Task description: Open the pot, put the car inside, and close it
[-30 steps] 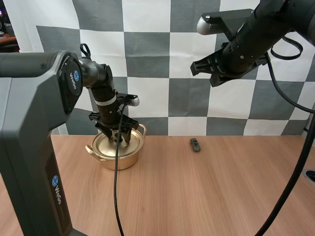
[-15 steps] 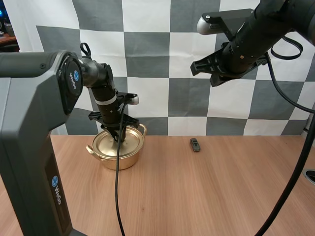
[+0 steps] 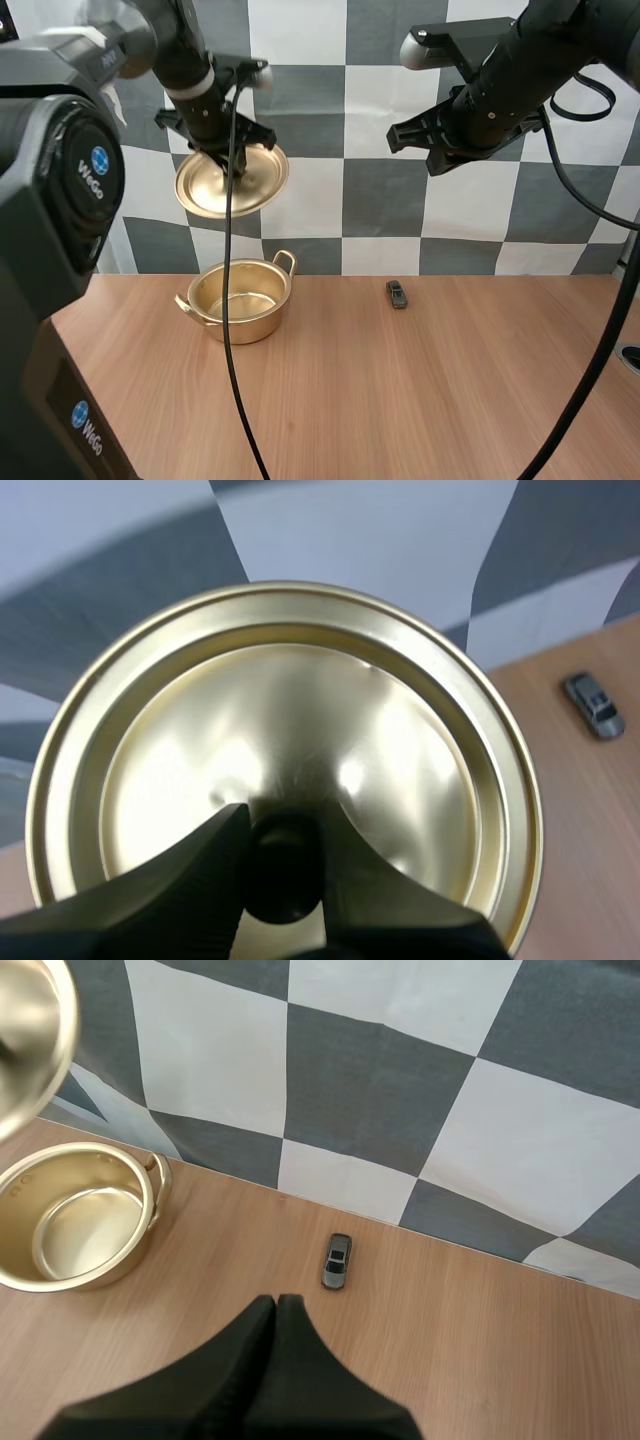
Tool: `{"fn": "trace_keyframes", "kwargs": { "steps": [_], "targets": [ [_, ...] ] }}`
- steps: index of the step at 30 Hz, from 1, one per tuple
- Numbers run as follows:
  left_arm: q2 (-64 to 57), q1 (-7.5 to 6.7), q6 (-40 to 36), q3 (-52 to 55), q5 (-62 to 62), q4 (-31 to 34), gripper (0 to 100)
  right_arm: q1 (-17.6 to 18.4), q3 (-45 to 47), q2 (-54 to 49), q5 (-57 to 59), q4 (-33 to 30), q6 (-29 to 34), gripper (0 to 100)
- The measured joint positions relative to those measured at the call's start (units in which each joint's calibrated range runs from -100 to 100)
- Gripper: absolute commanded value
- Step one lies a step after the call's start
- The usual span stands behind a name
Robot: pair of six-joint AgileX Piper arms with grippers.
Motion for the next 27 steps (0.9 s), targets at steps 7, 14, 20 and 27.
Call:
{"fn": "trace_keyframes", "kwargs": {
  "steps": [7, 14, 20, 27],
  "targets": [
    [-13.0, 0.00, 0.1, -9.5, 0.0, -0.2, 0, 0.0, 0.0, 0.0, -1.1, 3.8, 0.0, 0],
    [-27.7, 0.00, 0.9, -9.7, 0.0, -0.2, 0, 0.0, 0.0, 5.5, -13.9, 1.7, -2.8, 0],
    [-38.8, 0.00, 0.9, -7.0, 0.0, -0.5, 0, 0.0, 0.0, 16.3, -13.7, -3.4, 0.4, 0],
    [-47.5, 0.00, 1.3, 1.2, 0.0, -0.4, 0, 0.0, 0.0, 29.8, -15.1, -1.6, 1.1, 0]
  ]
}}
